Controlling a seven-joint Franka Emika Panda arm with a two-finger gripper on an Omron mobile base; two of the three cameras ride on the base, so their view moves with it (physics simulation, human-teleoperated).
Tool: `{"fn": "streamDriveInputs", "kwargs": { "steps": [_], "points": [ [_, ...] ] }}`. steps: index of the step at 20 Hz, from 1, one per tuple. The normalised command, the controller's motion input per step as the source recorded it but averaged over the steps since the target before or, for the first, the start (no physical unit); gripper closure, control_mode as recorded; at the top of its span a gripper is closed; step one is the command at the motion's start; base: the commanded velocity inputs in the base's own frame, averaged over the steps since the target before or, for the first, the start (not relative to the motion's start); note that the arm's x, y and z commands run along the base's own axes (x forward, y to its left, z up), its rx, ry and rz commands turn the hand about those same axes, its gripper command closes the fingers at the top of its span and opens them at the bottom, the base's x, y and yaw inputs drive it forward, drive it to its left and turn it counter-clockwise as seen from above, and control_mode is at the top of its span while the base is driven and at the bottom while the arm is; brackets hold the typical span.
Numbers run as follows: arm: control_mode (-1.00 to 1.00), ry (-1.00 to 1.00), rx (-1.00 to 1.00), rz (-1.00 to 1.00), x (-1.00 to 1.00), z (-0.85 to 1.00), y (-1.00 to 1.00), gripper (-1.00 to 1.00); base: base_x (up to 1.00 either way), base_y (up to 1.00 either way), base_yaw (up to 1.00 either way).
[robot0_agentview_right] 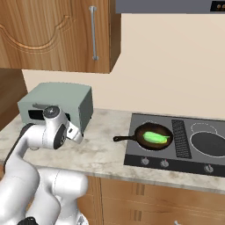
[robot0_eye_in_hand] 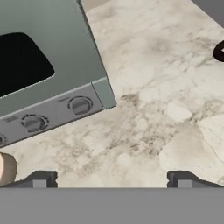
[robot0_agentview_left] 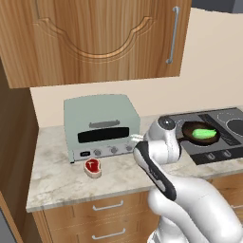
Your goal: Place both pans onto different burners. Then place the corn and the steak on different pans.
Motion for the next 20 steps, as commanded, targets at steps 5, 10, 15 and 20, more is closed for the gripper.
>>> {"fn": "streamDriveInputs", "kwargs": {
  "steps": [5, 10, 15, 20],
  "points": [
    [-1.0, 0.0, -0.02, 0.03, 0.0, 0.0, 0.71, -1.0, 0.0, 0.0, 0.0],
    [-1.0, 0.02, 0.0, 0.02, 0.0, 0.07, 0.7, -1.0, 0.0, 0.0, 0.0],
    [-1.0, 0.04, 0.0, 0.03, 0.0, 0.0, 0.69, -1.0, 0.0, 0.0, 0.0],
    [-1.0, 0.06, 0.0, 0.06, 0.0, 0.02, 0.53, -1.0, 0.0, 0.0, 0.0]
  ]
}}
